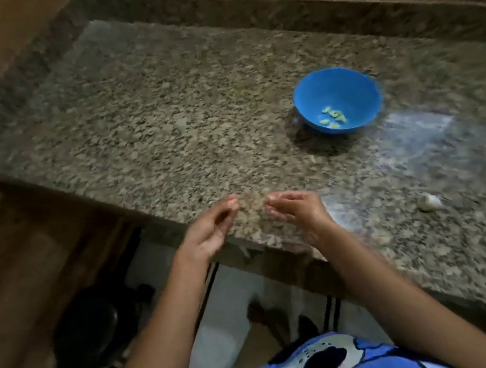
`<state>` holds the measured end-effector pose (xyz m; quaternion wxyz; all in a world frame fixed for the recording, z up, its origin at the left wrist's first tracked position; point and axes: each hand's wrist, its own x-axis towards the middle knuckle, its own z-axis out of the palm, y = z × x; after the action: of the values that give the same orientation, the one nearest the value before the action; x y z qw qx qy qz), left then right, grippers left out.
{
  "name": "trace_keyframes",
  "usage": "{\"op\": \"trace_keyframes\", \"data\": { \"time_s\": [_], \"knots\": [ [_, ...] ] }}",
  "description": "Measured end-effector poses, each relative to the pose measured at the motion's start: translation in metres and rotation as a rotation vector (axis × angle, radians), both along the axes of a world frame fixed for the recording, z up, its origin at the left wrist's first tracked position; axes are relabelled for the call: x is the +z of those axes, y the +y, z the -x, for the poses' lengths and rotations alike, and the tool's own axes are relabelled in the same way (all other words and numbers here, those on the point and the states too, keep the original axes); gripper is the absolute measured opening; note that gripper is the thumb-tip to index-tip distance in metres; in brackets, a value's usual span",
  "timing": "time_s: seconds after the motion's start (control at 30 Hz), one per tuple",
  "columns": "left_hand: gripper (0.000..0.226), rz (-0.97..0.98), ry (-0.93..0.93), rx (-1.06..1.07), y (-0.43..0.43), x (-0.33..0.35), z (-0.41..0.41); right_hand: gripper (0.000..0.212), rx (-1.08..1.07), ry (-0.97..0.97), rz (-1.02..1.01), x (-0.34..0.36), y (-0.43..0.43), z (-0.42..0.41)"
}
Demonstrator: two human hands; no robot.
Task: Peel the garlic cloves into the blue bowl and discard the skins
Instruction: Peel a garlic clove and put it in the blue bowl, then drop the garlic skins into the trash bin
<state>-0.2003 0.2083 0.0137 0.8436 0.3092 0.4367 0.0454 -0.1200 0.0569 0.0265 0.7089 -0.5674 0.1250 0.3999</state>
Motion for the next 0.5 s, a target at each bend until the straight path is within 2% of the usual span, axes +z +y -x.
{"op": "trace_keyframes", "data": {
  "time_s": [0.07, 0.17, 0.23, 0.3, 0.37, 0.43, 0.5],
  "knots": [
    [0.042, 0.089, -0.049, 0.231, 0.029, 0.001, 0.038, 0.017, 0.198, 0.001, 0.021, 0.001, 0.044, 0.015],
    [0.043, 0.097, -0.078, 0.486, 0.063, -0.002, 0.097, 0.011, 0.429, -0.01, 0.003, -0.006, 0.111, 0.051],
    [0.04, 0.1, -0.072, 0.624, 0.084, -0.006, 0.133, 0.006, 0.562, -0.031, 0.005, -0.016, 0.152, 0.081],
    [0.025, 0.098, -0.051, 0.724, 0.108, -0.011, 0.166, 0.01, 0.691, -0.043, 0.033, -0.027, 0.194, 0.109],
    [0.017, 0.062, -0.029, 0.809, 0.131, -0.021, 0.199, 0.012, 0.775, -0.03, 0.043, -0.041, 0.23, 0.136],
    [0.022, 0.046, -0.008, 0.884, 0.155, -0.035, 0.228, 0.008, 0.822, -0.003, 0.088, -0.053, 0.264, 0.16],
    [0.031, 0.039, 0.009, 0.953, 0.173, -0.045, 0.256, 0.026, 0.841, 0.05, 0.124, -0.066, 0.293, 0.181]
  ]
}}
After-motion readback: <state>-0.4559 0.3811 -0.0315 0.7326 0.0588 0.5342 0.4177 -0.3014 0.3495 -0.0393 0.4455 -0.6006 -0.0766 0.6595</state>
